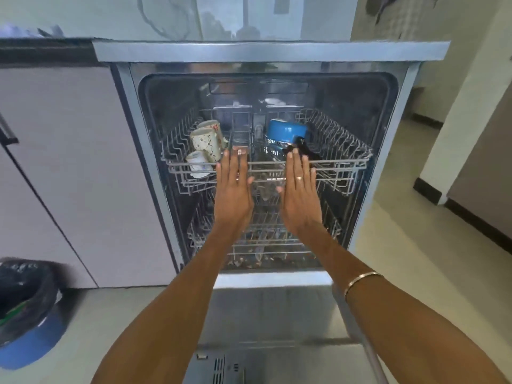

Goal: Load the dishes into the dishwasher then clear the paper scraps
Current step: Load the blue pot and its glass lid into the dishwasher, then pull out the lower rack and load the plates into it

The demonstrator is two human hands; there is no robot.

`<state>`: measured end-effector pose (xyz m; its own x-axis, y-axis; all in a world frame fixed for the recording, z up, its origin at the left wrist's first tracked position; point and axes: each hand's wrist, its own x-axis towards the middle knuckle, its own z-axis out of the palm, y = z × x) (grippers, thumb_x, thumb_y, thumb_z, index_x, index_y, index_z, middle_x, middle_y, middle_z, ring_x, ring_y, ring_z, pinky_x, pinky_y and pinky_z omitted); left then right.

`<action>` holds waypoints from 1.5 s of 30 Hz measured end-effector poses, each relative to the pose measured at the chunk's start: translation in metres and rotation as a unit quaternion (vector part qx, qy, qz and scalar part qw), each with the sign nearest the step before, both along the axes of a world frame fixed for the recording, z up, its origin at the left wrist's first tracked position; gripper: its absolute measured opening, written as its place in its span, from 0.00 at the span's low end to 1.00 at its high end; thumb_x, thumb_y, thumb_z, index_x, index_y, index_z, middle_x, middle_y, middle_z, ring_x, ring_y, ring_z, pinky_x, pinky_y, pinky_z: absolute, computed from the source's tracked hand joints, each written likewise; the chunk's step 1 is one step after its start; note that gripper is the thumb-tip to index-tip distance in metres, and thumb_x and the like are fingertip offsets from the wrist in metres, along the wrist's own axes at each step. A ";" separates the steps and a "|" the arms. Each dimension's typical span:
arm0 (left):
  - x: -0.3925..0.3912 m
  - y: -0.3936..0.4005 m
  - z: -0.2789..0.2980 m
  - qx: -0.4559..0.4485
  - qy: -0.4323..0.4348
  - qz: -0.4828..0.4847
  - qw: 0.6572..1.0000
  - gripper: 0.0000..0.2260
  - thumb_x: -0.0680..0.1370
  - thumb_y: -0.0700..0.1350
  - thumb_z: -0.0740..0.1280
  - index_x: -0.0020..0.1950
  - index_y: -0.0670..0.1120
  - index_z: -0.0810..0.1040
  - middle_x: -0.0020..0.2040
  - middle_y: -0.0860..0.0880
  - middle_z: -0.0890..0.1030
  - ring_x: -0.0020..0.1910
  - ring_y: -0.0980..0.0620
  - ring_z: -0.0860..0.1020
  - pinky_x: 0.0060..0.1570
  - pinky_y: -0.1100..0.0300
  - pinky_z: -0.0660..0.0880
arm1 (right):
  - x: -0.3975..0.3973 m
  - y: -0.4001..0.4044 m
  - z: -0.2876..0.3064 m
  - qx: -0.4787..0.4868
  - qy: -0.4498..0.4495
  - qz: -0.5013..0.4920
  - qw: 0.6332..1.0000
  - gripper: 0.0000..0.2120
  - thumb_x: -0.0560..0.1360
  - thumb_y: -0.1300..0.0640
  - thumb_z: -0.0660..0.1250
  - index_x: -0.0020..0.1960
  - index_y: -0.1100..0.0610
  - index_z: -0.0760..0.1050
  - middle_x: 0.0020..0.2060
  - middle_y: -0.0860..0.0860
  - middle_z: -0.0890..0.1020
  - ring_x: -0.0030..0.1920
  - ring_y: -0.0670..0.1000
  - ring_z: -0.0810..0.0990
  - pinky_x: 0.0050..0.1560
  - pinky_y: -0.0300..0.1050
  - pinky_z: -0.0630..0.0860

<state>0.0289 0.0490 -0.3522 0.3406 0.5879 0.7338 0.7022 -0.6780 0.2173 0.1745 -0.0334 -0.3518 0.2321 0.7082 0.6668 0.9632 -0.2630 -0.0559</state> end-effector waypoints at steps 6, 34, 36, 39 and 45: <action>0.017 0.032 0.002 -0.018 0.077 0.033 0.996 0.25 0.86 0.46 0.46 0.80 0.44 0.38 0.80 0.44 0.36 0.78 0.46 0.33 0.78 0.47 0.43 | 0.017 0.031 0.005 -0.044 0.011 -0.029 0.999 0.34 0.83 0.48 0.45 0.78 0.61 0.31 0.78 0.56 0.34 0.78 0.57 0.34 0.78 0.57 0.46; -0.001 -0.026 -0.114 -0.140 0.041 -0.030 0.989 0.38 0.75 0.30 0.59 0.81 0.44 0.44 0.79 0.47 0.36 0.78 0.47 0.37 0.77 0.51 0.52 | -0.004 0.004 -0.100 -0.261 0.062 0.083 0.960 0.36 0.82 0.58 0.55 0.79 0.64 0.35 0.79 0.58 0.38 0.79 0.59 0.39 0.79 0.54 0.45; 0.007 -0.018 -0.117 -0.194 0.068 -0.020 0.979 0.38 0.77 0.30 0.58 0.80 0.43 0.40 0.79 0.46 0.34 0.78 0.45 0.36 0.78 0.48 0.50 | 0.001 0.010 -0.115 -0.304 0.055 0.062 0.949 0.39 0.80 0.60 0.60 0.79 0.65 0.36 0.79 0.59 0.40 0.79 0.60 0.40 0.78 0.54 0.46; 0.017 -0.005 -0.130 -0.247 0.144 -0.030 0.958 0.35 0.78 0.31 0.56 0.80 0.43 0.41 0.80 0.44 0.38 0.79 0.44 0.39 0.77 0.51 0.45 | 0.009 0.022 -0.132 -0.305 0.087 0.064 0.946 0.38 0.80 0.63 0.60 0.79 0.64 0.37 0.79 0.59 0.41 0.79 0.59 0.41 0.79 0.54 0.46; 0.025 0.023 -0.152 -0.247 0.057 -0.026 0.967 0.22 0.78 0.31 0.62 0.72 0.43 0.69 0.67 0.41 0.74 0.60 0.40 0.77 0.59 0.47 0.77 | 0.024 0.055 -0.138 -0.226 0.117 0.049 0.966 0.24 0.76 0.66 0.67 0.71 0.62 0.67 0.62 0.60 0.76 0.64 0.57 0.75 0.64 0.47 0.74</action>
